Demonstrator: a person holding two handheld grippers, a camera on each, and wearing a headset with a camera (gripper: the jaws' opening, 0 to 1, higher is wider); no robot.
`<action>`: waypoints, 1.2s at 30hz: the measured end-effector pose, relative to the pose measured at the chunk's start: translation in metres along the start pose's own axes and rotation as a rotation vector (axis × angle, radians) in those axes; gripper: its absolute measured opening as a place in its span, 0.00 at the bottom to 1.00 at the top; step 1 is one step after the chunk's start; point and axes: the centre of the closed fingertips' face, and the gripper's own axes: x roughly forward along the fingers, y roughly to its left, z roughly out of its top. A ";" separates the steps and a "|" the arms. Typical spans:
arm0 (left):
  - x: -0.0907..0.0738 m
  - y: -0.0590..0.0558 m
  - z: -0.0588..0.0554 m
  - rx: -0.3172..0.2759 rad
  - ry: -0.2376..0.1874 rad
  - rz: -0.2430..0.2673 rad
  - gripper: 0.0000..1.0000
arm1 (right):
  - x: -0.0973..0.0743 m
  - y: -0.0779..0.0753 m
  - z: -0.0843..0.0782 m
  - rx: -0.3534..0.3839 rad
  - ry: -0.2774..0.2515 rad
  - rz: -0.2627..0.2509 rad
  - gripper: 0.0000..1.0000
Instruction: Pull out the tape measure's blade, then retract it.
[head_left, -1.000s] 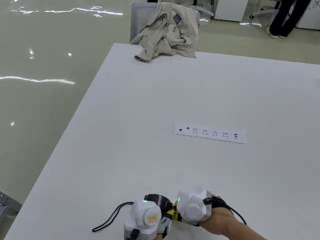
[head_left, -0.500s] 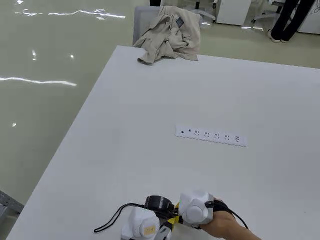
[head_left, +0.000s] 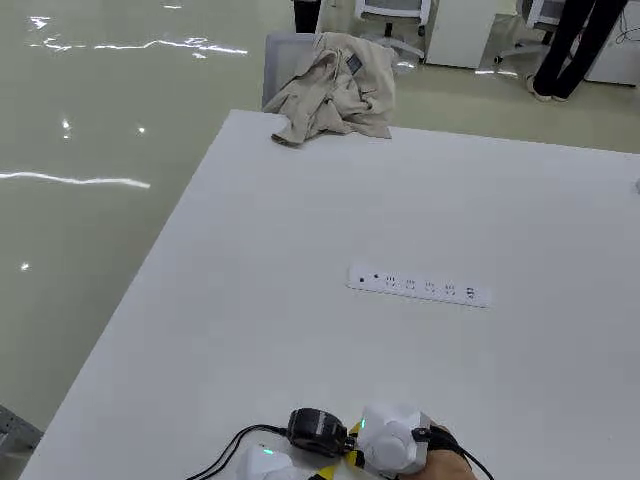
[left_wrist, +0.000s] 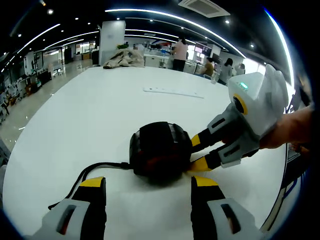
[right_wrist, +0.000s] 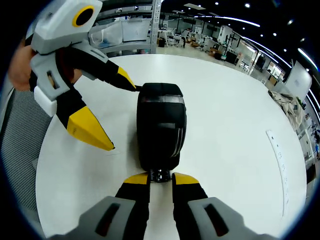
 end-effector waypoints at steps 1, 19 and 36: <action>-0.001 0.001 0.000 0.006 -0.001 0.000 0.67 | 0.000 0.000 0.000 0.002 -0.001 -0.003 0.17; -0.021 0.015 -0.003 0.067 -0.025 -0.032 0.71 | -0.007 -0.005 -0.008 0.175 -0.034 -0.149 0.25; -0.027 0.028 -0.006 0.066 -0.032 -0.030 0.82 | -0.035 -0.003 -0.021 0.335 -0.105 -0.317 0.39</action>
